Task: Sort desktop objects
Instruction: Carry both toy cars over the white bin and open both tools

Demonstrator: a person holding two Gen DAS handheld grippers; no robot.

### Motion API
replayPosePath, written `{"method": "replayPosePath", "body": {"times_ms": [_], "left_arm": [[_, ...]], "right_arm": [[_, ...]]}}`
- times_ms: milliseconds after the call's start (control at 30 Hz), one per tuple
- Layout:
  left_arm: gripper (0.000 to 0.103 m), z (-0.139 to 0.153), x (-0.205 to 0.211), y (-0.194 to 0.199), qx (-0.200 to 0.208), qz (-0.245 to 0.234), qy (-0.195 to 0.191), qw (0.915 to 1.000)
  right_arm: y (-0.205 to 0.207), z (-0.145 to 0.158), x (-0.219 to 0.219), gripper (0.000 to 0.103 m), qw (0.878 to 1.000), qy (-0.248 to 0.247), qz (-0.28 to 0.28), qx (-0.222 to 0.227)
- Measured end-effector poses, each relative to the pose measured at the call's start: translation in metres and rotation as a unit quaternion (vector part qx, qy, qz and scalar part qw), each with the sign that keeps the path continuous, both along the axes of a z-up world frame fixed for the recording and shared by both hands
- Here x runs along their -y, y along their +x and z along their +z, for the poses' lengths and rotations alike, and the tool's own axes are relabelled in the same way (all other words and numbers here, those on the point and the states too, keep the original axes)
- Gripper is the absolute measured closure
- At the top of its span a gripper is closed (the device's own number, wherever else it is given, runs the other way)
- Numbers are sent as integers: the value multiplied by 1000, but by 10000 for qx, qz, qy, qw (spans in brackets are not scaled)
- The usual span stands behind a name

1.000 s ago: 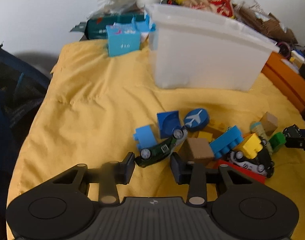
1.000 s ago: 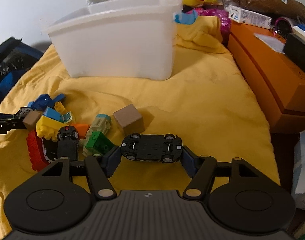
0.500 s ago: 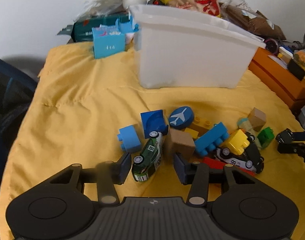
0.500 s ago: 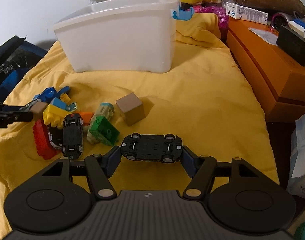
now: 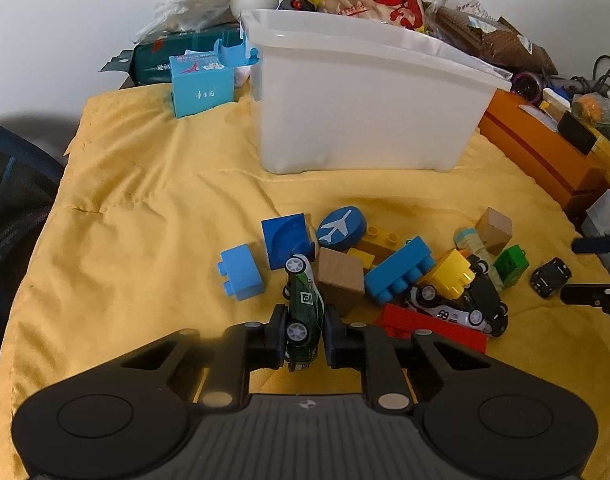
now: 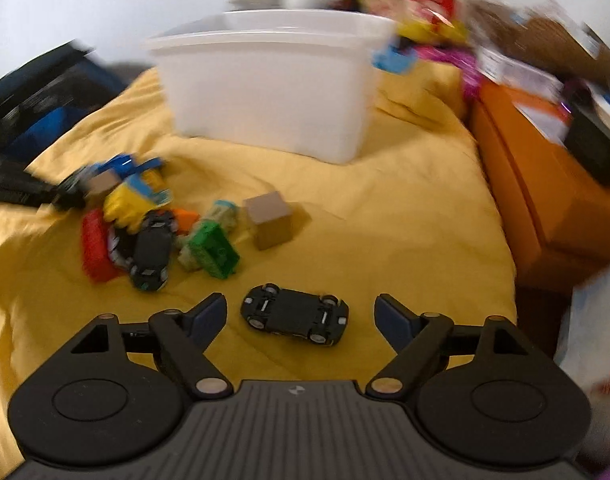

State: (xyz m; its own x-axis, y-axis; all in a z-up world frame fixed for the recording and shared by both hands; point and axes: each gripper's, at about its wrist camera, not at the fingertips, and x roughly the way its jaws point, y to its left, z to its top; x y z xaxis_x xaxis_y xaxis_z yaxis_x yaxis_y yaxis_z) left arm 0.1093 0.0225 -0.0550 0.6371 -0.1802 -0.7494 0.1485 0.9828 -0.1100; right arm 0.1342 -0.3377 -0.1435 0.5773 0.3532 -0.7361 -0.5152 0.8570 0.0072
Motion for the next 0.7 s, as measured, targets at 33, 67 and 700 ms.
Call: {"method": "replayPosePath", "body": {"times_ms": [33, 67, 700], "left_arm": [[82, 1, 0, -1, 7, -6, -1, 10000], [82, 1, 1, -2, 6, -7, 3, 10000], [82, 19, -3, -19, 212, 241, -227, 9992]], "right_arm": [[0, 0, 0, 20, 9997, -65, 218, 56], [2, 0, 0, 20, 9988, -177, 423, 153], [2, -7, 2, 70, 9934, 165, 981, -565]]}}
